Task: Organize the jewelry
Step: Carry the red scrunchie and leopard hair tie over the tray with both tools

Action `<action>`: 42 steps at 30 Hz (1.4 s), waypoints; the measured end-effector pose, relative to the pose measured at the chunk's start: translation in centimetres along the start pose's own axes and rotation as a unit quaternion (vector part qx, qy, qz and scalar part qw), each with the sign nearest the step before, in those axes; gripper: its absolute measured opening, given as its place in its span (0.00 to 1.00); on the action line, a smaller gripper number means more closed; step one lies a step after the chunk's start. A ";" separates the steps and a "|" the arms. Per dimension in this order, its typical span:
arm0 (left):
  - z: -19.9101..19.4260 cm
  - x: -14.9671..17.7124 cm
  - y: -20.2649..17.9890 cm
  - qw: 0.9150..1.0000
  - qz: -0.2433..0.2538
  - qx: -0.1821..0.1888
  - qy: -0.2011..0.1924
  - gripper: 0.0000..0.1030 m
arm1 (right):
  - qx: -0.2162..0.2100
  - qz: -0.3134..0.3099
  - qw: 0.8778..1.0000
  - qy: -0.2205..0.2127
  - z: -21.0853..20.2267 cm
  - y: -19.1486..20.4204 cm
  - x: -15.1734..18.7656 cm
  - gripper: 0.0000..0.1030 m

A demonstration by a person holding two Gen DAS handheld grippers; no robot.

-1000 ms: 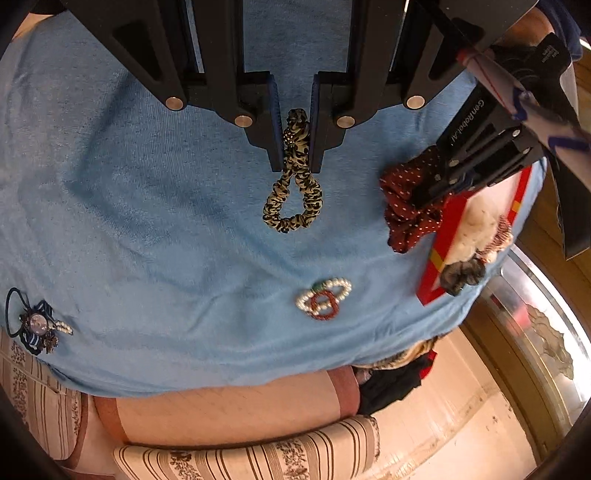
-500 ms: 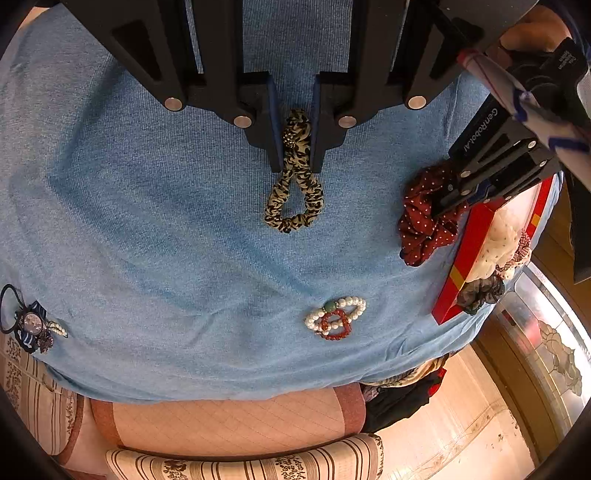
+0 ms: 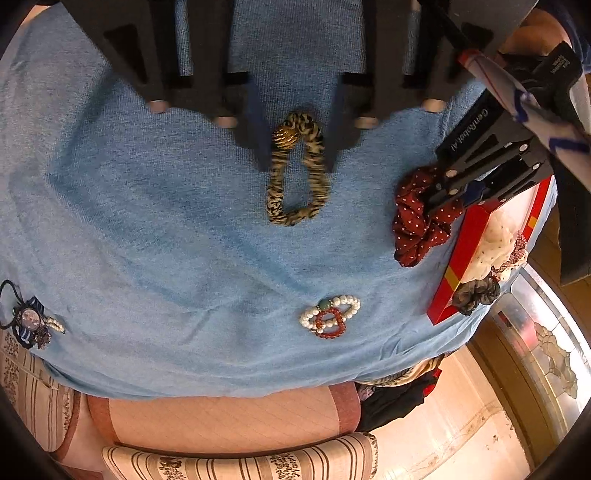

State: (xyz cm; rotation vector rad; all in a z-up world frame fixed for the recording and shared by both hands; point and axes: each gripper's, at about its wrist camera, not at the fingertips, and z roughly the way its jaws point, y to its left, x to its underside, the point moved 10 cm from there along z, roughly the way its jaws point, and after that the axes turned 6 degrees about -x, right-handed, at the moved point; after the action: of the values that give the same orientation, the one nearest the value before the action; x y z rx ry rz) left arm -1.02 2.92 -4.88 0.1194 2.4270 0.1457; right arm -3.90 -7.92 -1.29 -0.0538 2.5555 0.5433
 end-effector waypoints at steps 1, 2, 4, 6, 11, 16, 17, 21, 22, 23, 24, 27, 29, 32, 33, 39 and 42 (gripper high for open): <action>-0.1 -0.1 0.0 1.000 0.000 0.000 -0.002 0.15 | -0.004 -0.001 1.000 0.000 0.0 0.1 0.0 0.15; -0.3 -0.2 0.1 1.000 -0.002 -0.001 -0.007 0.14 | -0.005 -0.005 1.000 -0.004 -0.1 0.4 0.0 0.15; -1.0 -0.7 0.2 1.000 -0.005 -0.001 -0.021 0.14 | -0.007 -0.016 1.000 -0.018 -0.6 0.9 -0.4 0.14; -1.8 -1.2 0.4 0.999 -0.003 -0.012 -0.042 0.14 | -0.007 -0.031 0.999 -0.044 -1.5 1.5 -1.1 0.14; -3.1 -2.3 0.8 0.997 -0.007 -0.021 -0.070 0.14 | -0.014 -0.045 0.996 -0.082 -2.7 2.4 -2.2 0.14; -4.1 -2.9 1.3 0.996 -0.013 -0.019 -0.082 0.14 | -0.016 -0.047 0.994 -0.092 -3.0 2.7 -2.5 0.14; -4.3 -3.0 1.5 0.996 -0.014 -0.020 -0.087 0.14 | -0.014 -0.049 0.994 -0.093 -2.9 2.8 -2.4 0.14; -5.0 -3.2 2.4 0.995 -0.024 -0.016 -0.093 0.14 | -0.009 -0.051 0.995 -0.091 -2.8 3.1 -2.3 0.14; -5.1 -3.2 2.6 0.995 -0.026 -0.015 -0.094 0.14 | -0.009 -0.051 0.994 -0.091 -2.8 3.3 -2.4 0.14; -5.3 -3.3 2.8 0.995 -0.028 -0.013 -0.095 0.14 | -0.009 -0.052 0.994 -0.092 -2.9 3.5 -2.4 0.14; -5.5 -3.4 3.2 0.995 -0.033 -0.013 -0.097 0.14 | -0.008 -0.052 0.994 -0.093 -3.1 3.7 -2.4 0.14; -6.1 -3.5 4.1 0.994 -0.044 -0.011 -0.104 0.14 | -0.016 -0.043 0.994 -0.094 -3.4 4.6 -2.5 0.14; -6.4 -3.7 4.9 0.993 -0.052 -0.012 -0.107 0.14 | -0.022 -0.038 0.995 -0.092 -3.5 5.2 -2.6 0.14; -6.7 -3.7 6.5 0.992 -0.066 -0.014 -0.108 0.14 | -0.034 -0.036 0.995 -0.087 -3.3 6.6 -3.0 0.14; -6.7 -3.7 7.1 0.991 -0.072 -0.015 -0.109 0.14 | -0.036 -0.040 0.995 -0.087 -3.3 7.1 -3.2 0.14; -7.2 -3.5 11.3 0.987 -0.105 -0.034 -0.113 0.14 | -0.055 -0.072 0.992 -0.087 -2.8 11.5 -4.3 0.14; -7.1 -3.1 13.8 0.985 -0.126 -0.044 -0.108 0.14 | -0.072 -0.081 0.991 -0.081 -1.9 13.7 -4.9 0.14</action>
State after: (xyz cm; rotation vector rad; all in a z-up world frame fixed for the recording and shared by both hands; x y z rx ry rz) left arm -2.71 15.67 4.37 -0.2025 2.1927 0.1192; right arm -2.58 3.59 7.75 -0.2547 2.3258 0.6398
